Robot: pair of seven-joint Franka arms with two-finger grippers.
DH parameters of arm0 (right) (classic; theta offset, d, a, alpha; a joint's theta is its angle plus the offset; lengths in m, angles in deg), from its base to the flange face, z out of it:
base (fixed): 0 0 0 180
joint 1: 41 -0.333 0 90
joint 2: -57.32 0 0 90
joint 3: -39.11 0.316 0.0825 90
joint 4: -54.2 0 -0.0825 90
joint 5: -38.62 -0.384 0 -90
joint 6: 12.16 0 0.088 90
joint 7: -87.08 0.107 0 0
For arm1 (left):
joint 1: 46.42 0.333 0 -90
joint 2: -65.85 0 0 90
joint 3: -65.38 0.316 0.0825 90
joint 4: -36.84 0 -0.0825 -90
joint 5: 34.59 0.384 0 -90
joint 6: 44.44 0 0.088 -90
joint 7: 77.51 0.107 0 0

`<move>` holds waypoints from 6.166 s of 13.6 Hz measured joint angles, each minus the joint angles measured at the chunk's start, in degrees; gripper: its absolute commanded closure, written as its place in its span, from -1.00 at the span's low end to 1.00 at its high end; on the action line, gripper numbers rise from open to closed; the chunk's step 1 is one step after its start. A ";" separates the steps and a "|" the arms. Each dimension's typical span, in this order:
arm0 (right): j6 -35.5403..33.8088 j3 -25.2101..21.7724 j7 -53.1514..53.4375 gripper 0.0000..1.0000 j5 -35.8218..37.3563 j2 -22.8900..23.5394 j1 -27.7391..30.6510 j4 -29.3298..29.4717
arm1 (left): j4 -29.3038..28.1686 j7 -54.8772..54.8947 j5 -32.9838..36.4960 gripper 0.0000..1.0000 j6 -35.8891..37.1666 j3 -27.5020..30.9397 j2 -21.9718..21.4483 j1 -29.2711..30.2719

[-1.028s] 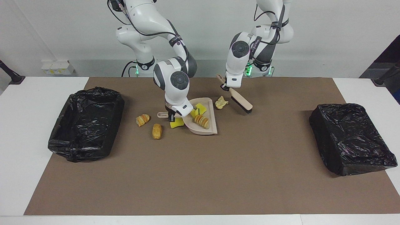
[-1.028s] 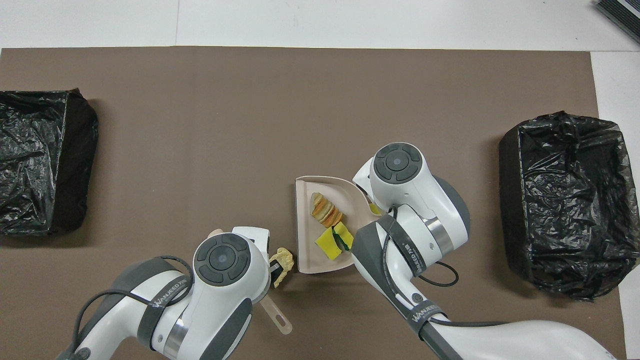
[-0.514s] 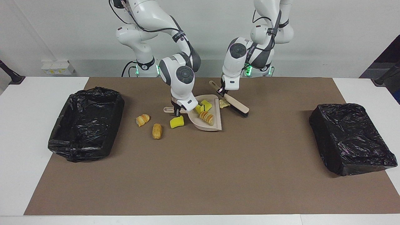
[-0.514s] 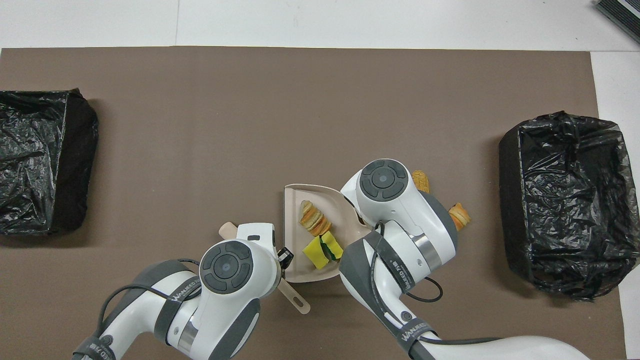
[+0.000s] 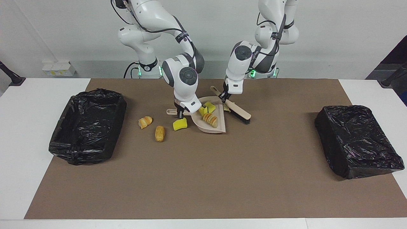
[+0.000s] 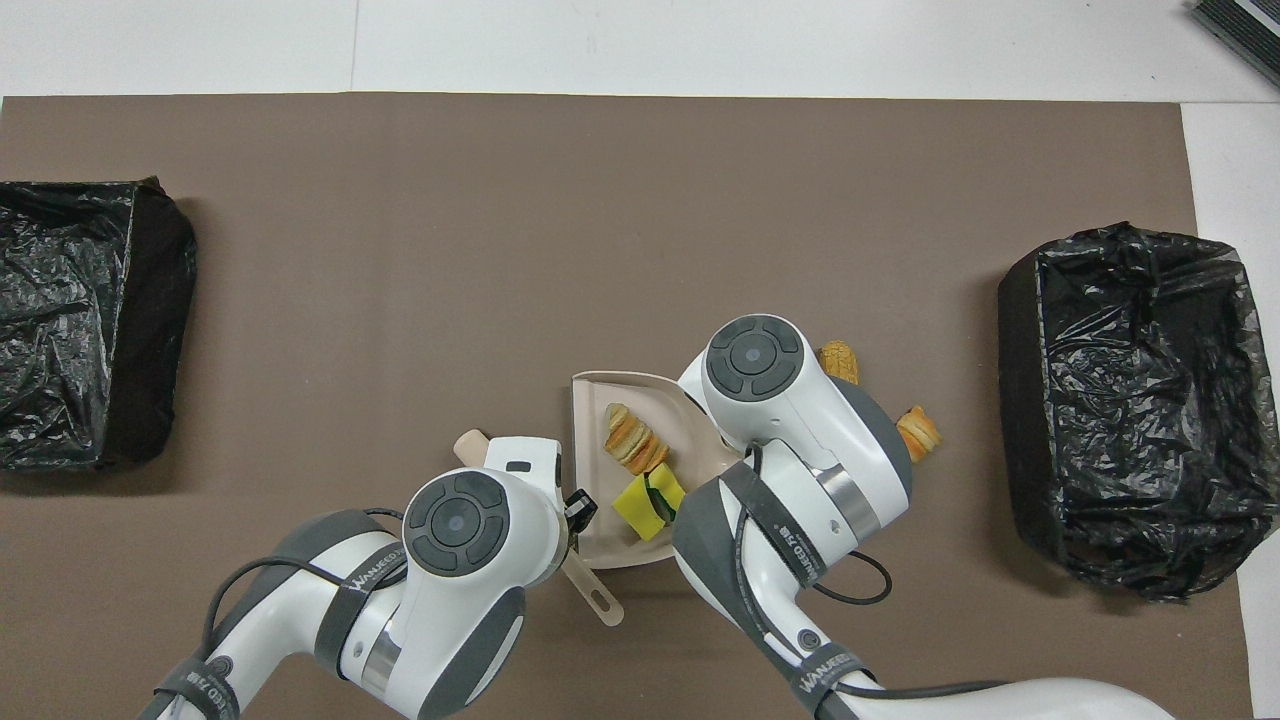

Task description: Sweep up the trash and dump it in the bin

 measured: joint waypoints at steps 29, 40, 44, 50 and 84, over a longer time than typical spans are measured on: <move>-3.03 0.11 5.09 1.00 8.23 -2.34 -3.73 -2.61 | 2.62 22.71 2.19 1.00 6.35 -0.23 -1.93 -5.80; -3.03 0.10 5.19 1.00 7.71 -2.36 -3.35 -2.73 | 10.35 21.77 -1.47 1.00 12.64 5.24 -2.87 -3.64; -0.90 0.07 3.09 1.00 1.52 -2.36 0.29 -2.86 | 10.64 22.28 -1.65 1.00 14.70 6.76 -3.58 -3.54; 1.02 -0.14 -12.52 1.00 -12.89 -3.64 11.58 -0.80 | 8.79 28.12 -1.57 1.00 18.61 7.24 -4.05 -3.62; 0.89 -1.45 -31.49 1.00 46.57 -2.43 39.74 10.18 | -11.79 42.12 -1.70 -1.00 6.30 9.90 -12.46 -15.62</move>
